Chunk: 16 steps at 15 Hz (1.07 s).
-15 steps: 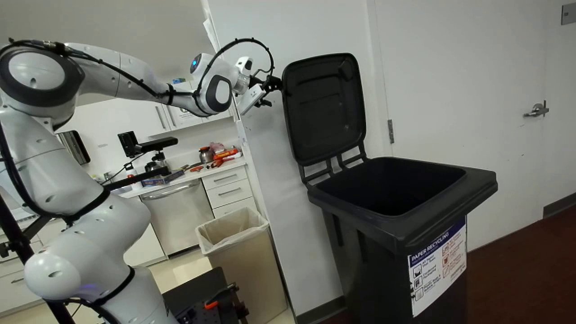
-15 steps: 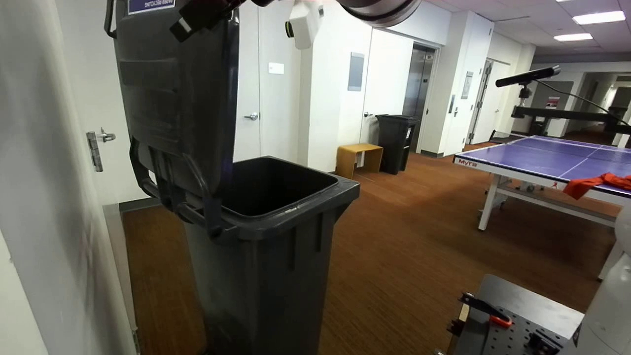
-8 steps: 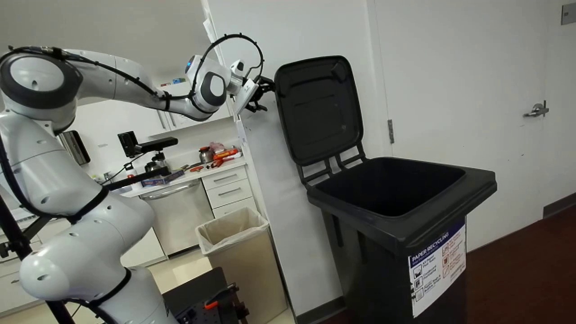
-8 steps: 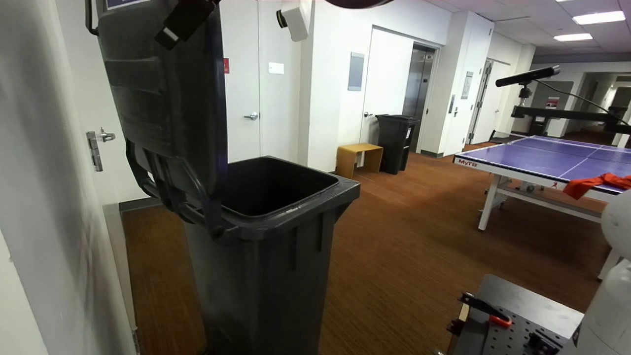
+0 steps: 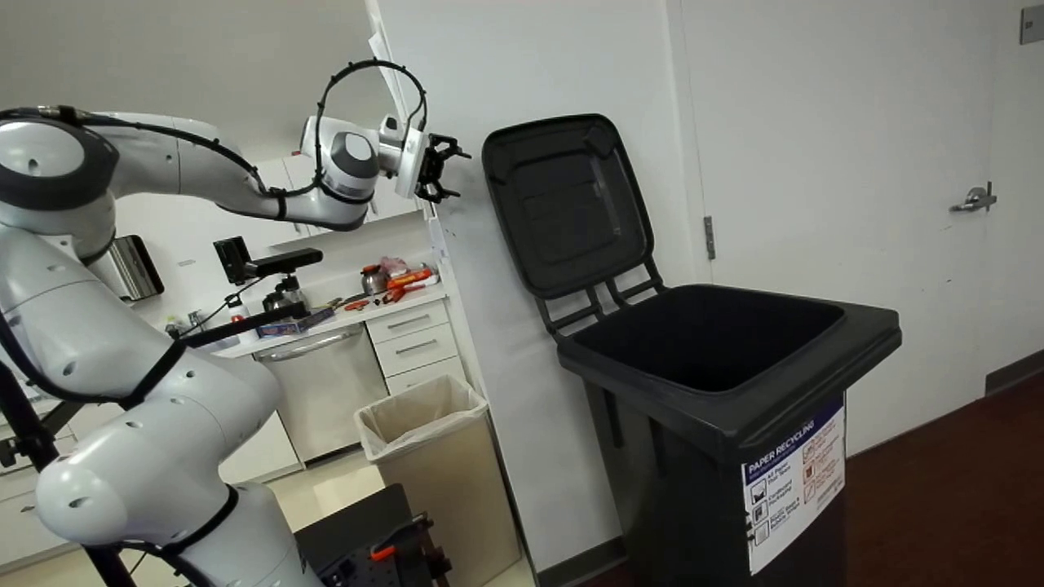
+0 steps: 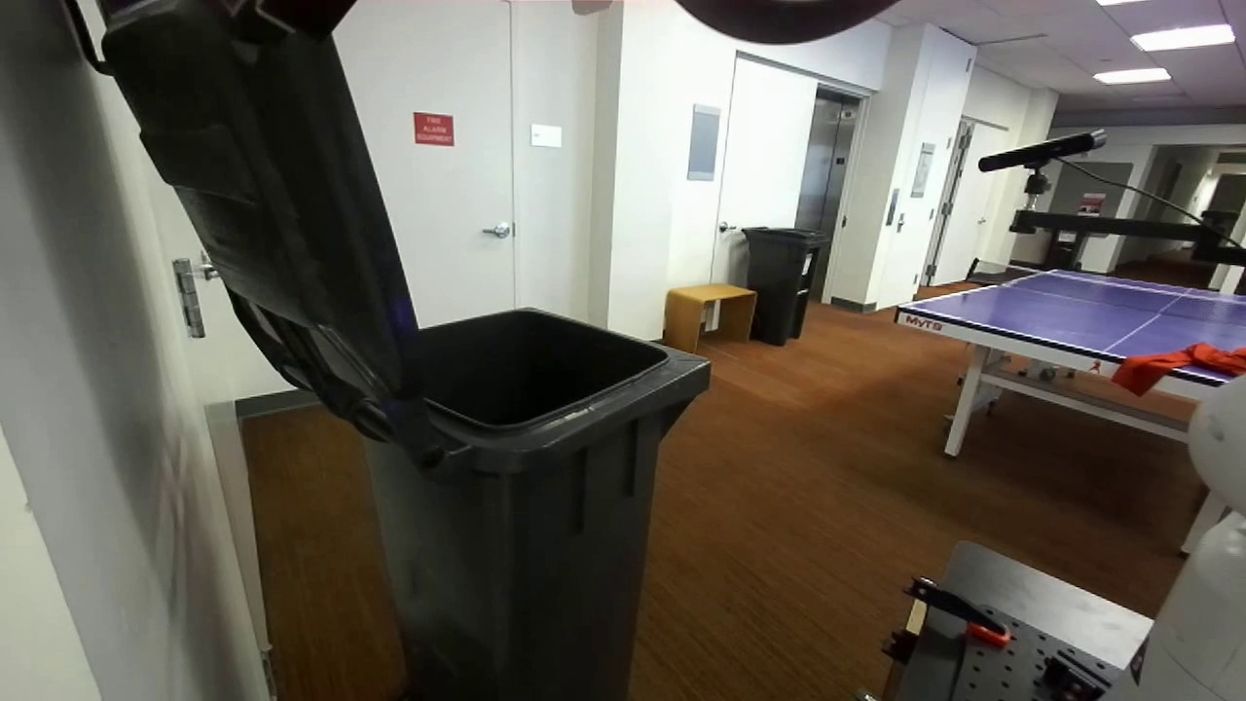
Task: Open the lid of the rubbish bin.
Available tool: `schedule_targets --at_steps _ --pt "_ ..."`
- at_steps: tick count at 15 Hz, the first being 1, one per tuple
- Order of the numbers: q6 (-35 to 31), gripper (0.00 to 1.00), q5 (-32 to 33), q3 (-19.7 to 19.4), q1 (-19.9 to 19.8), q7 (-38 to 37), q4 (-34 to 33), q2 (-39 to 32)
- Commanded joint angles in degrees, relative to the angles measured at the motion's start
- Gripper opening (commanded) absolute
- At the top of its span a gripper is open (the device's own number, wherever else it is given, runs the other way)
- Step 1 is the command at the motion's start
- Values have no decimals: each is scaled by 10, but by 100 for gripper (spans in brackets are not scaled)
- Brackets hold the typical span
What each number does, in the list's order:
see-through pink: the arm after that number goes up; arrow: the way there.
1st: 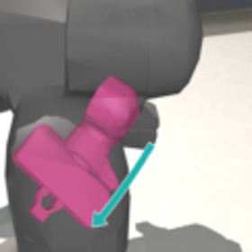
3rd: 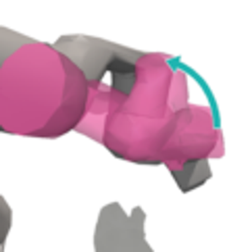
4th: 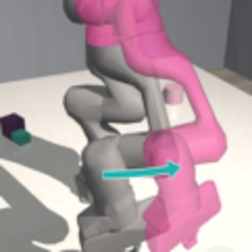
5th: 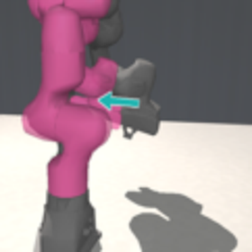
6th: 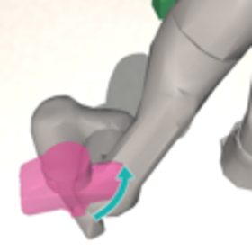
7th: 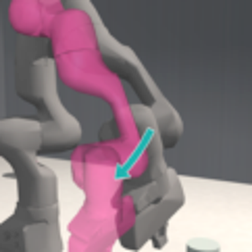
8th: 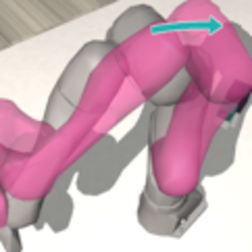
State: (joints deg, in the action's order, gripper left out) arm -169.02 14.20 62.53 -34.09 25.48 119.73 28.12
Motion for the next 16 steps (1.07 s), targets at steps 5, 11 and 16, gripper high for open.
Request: schedule_targets --at_steps 5,11,16 --pt "27 100 97 -192 135 -106 14 10" --pt "7 100 -152 -472 354 48 97 22" --pt "77 100 -289 -613 473 77 157 70"
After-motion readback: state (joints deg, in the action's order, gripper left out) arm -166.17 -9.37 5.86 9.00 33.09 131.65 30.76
